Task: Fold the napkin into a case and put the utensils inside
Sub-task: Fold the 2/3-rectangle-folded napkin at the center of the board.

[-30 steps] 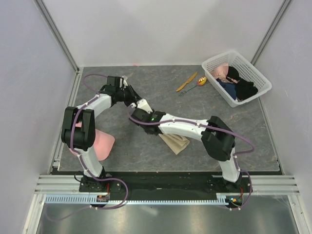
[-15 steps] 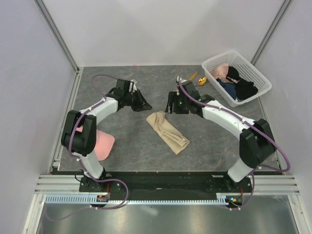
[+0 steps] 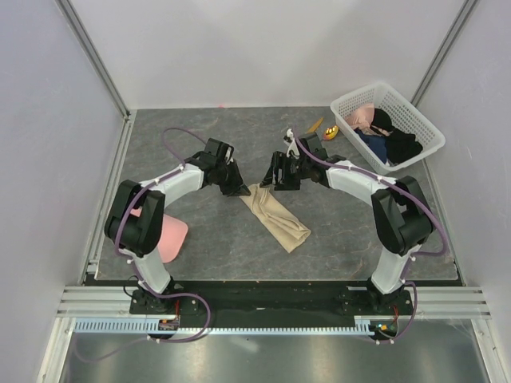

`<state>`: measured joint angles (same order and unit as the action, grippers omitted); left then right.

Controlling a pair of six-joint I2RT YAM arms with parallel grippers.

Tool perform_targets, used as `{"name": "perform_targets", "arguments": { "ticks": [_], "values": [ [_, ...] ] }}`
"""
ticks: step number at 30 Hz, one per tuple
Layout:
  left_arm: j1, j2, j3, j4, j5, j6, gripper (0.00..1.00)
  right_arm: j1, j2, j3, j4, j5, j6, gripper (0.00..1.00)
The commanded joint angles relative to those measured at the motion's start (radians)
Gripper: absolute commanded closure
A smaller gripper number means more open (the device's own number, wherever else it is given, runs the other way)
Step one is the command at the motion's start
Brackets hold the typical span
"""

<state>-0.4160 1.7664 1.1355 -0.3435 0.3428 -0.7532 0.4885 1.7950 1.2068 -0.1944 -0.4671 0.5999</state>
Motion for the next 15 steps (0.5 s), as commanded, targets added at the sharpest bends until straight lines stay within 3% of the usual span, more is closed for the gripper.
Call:
{"name": "perform_targets", "arguments": {
  "ticks": [1, 7, 15],
  "values": [
    [0.000, 0.057, 0.026, -0.035, -0.047, 0.046, 0.93, -0.004, 0.044, -0.012, 0.092, -0.077, 0.020, 0.28],
    [0.002, 0.113, 0.064, 0.017, -0.019, 0.041, 0.94, -0.005, 0.075, 0.010, 0.089, -0.074, 0.012, 0.30],
    [0.000, 0.074, 0.110, 0.017, 0.005, -0.003, 0.94, -0.010, 0.093, 0.019, 0.081, -0.073, 0.012, 0.32]
  ]
}}
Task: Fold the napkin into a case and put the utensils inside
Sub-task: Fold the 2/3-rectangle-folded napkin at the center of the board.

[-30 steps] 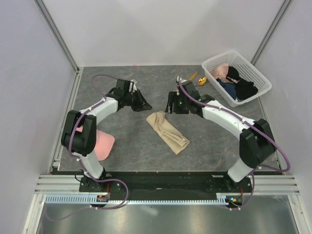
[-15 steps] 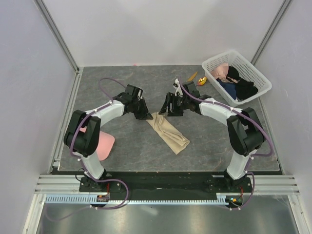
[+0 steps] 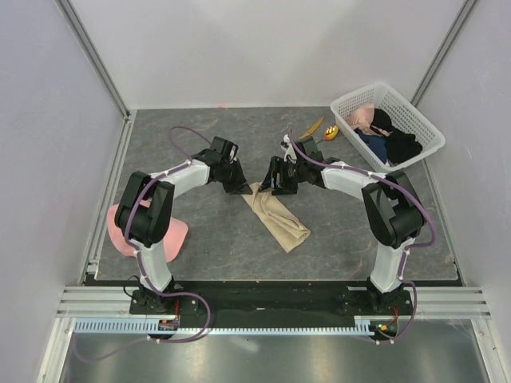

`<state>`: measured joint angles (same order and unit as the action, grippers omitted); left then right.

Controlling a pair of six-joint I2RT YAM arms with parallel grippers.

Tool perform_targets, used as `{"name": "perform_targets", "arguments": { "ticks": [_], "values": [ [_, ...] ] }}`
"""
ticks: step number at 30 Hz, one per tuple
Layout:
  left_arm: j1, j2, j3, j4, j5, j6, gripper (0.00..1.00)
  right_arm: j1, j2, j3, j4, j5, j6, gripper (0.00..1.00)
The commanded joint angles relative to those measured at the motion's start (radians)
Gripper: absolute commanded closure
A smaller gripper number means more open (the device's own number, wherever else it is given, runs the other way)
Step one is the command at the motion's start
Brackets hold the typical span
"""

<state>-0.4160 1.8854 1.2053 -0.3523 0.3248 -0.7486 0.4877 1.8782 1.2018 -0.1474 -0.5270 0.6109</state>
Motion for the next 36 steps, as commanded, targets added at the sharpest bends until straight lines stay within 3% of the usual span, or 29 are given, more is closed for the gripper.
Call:
{"name": "perform_targets", "arguments": {
  "ticks": [1, 23, 27, 31, 36],
  "values": [
    [0.000, -0.045, 0.040, 0.027, 0.028, -0.020, 0.94, -0.012, 0.009, 0.024, 0.031, -0.011, 0.003, 0.32],
    [-0.017, 0.144, 0.158, 0.087, 0.120, -0.083, 0.94, -0.043, 0.059, 0.076, 0.019, -0.084, -0.007, 0.46],
    [-0.017, 0.165, 0.158, 0.121, 0.126, -0.110, 0.94, -0.040, 0.062, 0.093, 0.008, -0.093, -0.005, 0.63],
    [-0.020, 0.199, 0.160, 0.148, 0.125, -0.143, 0.94, -0.011, 0.082, 0.116, 0.002, -0.096, 0.010, 0.86],
    [-0.023, 0.222, 0.161, 0.159, 0.103, -0.143, 0.94, 0.054, 0.148, 0.148, 0.034, -0.038, 0.105, 0.92]
  ]
}}
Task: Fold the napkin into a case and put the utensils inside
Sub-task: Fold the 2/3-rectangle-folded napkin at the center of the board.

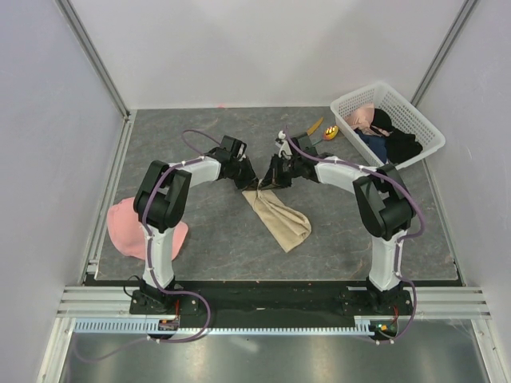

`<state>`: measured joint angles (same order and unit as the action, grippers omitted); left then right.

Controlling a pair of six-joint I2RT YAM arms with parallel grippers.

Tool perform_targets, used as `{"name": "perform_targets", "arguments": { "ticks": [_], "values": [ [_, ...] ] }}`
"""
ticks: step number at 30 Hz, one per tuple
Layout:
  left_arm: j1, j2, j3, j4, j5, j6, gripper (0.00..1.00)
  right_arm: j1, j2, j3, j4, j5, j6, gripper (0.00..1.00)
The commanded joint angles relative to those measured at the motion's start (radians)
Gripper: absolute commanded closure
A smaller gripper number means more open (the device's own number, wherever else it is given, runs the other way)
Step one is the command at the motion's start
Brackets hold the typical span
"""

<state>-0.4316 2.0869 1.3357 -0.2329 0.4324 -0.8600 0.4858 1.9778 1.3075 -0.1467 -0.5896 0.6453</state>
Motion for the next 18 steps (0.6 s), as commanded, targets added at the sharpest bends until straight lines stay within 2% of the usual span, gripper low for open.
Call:
{"name": "perform_targets", "arguments": {
  "ticks": [1, 7, 11, 13, 15, 18],
  "values": [
    [-0.006, 0.025, 0.034, 0.040, -0.006, -0.027, 0.94, 0.071, 0.067, 0.044, 0.042, 0.034, 0.079, 0.94],
    [-0.001, -0.020, 0.062, -0.058, -0.012, 0.038, 0.94, 0.076, 0.050, 0.015, 0.070, 0.070, 0.079, 0.93],
    [0.004, -0.065, 0.098, -0.144, -0.001, 0.067, 0.88, 0.076, 0.053, 0.030, 0.058, 0.059, 0.067, 0.84],
    [0.005, -0.076, 0.117, -0.198, -0.001, 0.085, 0.83, 0.076, 0.050, 0.027, 0.047, 0.068, 0.056, 0.75],
    [0.011, -0.090, 0.149, -0.236, -0.006, 0.098, 0.82, 0.076, 0.047, 0.021, 0.050, 0.062, 0.054, 0.68],
    [0.028, -0.109, 0.178, -0.290, -0.012, 0.121, 0.80, 0.076, 0.032, 0.003, 0.059, 0.057, 0.056, 0.65]
  ]
}}
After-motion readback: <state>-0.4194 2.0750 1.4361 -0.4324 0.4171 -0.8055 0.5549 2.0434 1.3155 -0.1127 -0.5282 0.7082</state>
